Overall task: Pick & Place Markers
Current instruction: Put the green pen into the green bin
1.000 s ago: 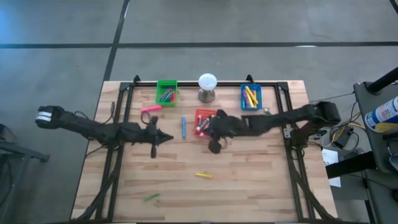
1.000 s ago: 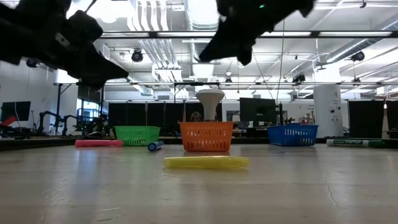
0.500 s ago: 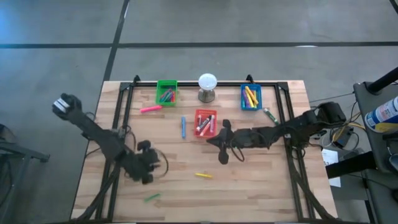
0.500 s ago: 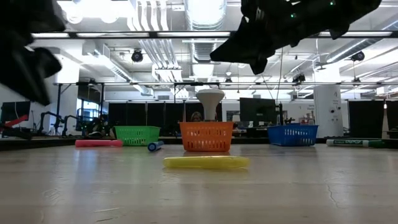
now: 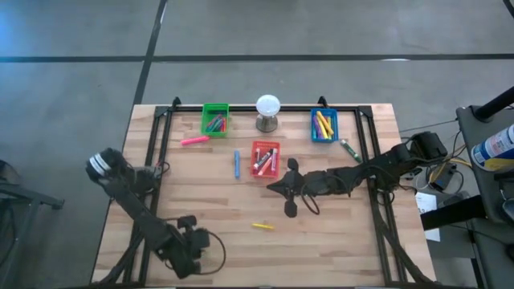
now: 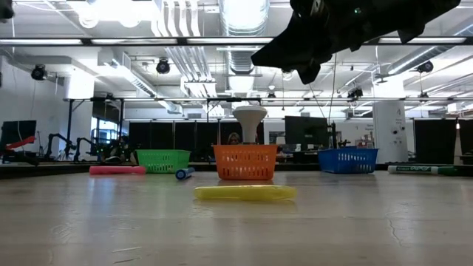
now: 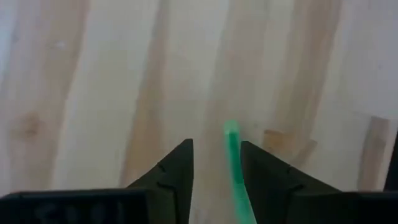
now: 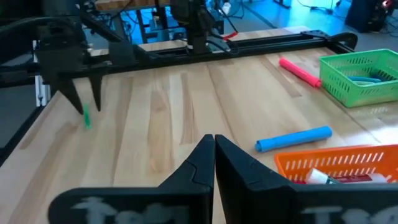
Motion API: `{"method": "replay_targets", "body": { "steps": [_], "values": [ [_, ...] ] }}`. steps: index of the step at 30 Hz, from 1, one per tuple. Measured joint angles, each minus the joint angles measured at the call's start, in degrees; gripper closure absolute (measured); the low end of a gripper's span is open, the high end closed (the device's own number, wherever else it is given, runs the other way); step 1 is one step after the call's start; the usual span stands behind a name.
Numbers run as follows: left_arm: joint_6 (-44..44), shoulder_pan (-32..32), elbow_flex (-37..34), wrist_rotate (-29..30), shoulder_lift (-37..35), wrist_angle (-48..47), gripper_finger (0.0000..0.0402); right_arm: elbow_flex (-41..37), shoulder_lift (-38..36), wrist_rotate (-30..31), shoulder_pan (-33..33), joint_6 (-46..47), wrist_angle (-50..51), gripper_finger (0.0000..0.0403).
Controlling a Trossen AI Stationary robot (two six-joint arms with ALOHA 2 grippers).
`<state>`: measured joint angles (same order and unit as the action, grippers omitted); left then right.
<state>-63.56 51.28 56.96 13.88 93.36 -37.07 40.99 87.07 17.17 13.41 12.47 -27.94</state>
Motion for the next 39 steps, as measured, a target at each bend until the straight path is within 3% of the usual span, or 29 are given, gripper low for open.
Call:
{"method": "replay_targets", "body": {
  "steps": [6, 16, 24, 27, 34, 39],
  "values": [
    [-0.8, 0.2, 4.8, -1.2, 5.0, -1.8, 0.0275, 0.0, 0.0, 0.0, 0.4, -0.7, -0.2, 0.0394],
    [-3.4, 0.2, 5.3, -4.2, 8.6, -2.1, 0.0281, 0.0, 0.0, 0.1, 0.4, -0.7, -0.3, 0.0394],
    [-4.8, 0.2, 5.3, -2.9, 8.6, -6.2, 0.0380, 0.0, 0.0, 0.1, 0.4, -0.7, -0.3, 0.0394],
    [-1.7, -0.9, 5.1, -2.7, 7.0, -10.6, 0.0384, 0.0, 0.0, 0.1, 0.4, -0.7, -0.3, 0.0394],
    [2.5, -7.2, 4.1, 9.2, -5.3, -16.5, 0.0383, 0.0, 0.0, 0.0, 0.7, -0.9, -0.3, 0.0394],
    [12.8, -18.4, 0.7, 21.9, -17.6, -15.9, 0.0383, 0.0, 0.0, 0.0, 0.7, -1.1, -0.3, 0.0394]
  ]
}}
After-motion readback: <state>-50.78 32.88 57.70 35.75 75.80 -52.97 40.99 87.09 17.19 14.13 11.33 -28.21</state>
